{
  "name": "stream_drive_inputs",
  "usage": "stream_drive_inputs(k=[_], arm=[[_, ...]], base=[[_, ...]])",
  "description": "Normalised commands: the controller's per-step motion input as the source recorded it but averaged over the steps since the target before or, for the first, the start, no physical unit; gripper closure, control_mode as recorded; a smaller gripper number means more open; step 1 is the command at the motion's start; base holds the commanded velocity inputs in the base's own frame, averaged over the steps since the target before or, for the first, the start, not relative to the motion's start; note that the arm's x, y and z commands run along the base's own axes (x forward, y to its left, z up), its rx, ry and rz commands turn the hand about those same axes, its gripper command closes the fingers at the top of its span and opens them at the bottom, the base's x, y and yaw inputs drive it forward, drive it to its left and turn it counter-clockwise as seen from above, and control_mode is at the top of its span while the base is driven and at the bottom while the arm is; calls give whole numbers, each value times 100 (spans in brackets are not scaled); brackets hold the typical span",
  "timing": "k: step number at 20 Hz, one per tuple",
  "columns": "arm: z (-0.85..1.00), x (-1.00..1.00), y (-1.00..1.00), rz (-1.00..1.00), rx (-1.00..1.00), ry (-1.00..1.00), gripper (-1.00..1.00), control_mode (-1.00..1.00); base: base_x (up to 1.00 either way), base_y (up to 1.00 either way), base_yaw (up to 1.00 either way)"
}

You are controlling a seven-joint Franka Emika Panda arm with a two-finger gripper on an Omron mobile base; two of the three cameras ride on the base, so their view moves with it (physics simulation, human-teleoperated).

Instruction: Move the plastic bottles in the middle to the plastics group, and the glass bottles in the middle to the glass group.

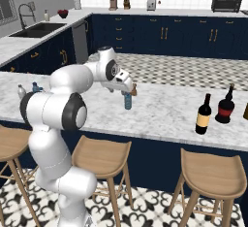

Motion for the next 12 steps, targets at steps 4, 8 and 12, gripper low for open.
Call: stream_drive_inputs(k=[4,8,12], arm=[[-8,30,-21,0,6,-4,-100,-100],[-15,35,-1,0,13,-10,-100,-100],[-18,40,0,0,11,-12,-100,-100]], base=[[0,0,0],[0,0,0],[0,0,0]])
